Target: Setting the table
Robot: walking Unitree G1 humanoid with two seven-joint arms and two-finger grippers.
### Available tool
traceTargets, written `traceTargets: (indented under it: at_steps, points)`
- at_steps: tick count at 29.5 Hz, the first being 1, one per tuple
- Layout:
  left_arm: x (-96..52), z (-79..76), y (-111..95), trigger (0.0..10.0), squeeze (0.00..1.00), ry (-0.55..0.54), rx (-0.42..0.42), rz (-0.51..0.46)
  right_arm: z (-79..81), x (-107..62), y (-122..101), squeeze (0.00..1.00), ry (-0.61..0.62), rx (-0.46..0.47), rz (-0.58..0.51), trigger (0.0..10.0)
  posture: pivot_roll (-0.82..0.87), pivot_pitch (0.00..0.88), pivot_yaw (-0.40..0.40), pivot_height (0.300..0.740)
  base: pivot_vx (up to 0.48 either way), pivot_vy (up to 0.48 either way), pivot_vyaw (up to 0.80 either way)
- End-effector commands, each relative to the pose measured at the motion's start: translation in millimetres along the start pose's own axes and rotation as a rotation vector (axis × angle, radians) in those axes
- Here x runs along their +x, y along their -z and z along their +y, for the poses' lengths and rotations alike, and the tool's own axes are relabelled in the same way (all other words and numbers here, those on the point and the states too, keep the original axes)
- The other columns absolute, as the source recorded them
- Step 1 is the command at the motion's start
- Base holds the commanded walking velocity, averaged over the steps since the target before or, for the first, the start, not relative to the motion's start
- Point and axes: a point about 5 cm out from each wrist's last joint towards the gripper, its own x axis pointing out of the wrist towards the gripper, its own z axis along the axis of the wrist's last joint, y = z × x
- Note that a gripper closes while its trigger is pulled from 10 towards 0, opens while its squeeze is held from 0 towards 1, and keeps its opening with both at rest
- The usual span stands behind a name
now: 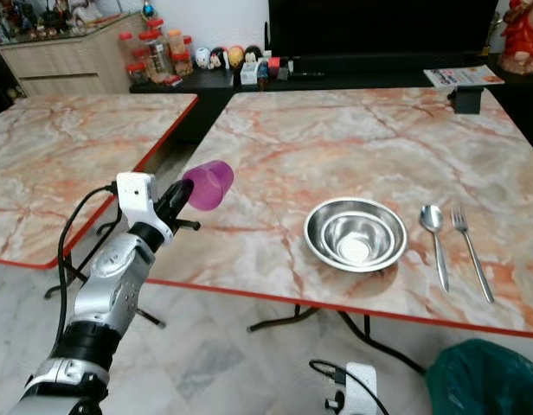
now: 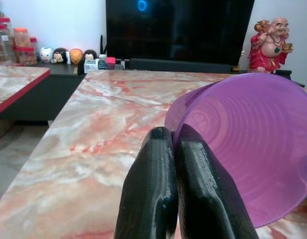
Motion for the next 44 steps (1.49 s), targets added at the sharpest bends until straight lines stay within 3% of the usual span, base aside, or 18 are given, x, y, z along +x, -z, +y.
traceTargets:
  at_steps: [1,20,29,44]
  points:
    - [-1.3,5.0,-4.9,10.0,0.00,-0.015,0.005,-0.013,3.2,0.1,0.2,0.00,-0.004,0.003,0.005,10.0,0.01,0.000,0.119,0.684,0.000,0.000,0.00]
    - [-0.9,8.1,-7.1,10.0,0.00,-0.036,0.011,-0.020,4.2,0.6,-4.6,0.00,-0.017,0.014,-0.028,10.0,0.01,0.000,0.117,0.680,0.114,0.000,-0.10]
    - [-0.1,7.9,-8.3,10.0,0.00,-0.031,0.009,-0.026,3.4,0.8,-5.0,0.00,-0.010,0.011,-0.025,10.0,0.01,0.000,0.118,0.740,0.000,0.000,0.00]
    - [0.6,7.0,-9.9,10.0,0.00,-0.022,0.008,-0.033,3.3,0.8,-4.8,0.00,-0.011,0.005,-0.024,10.0,0.01,0.000,0.119,0.740,0.000,0.000,0.00]
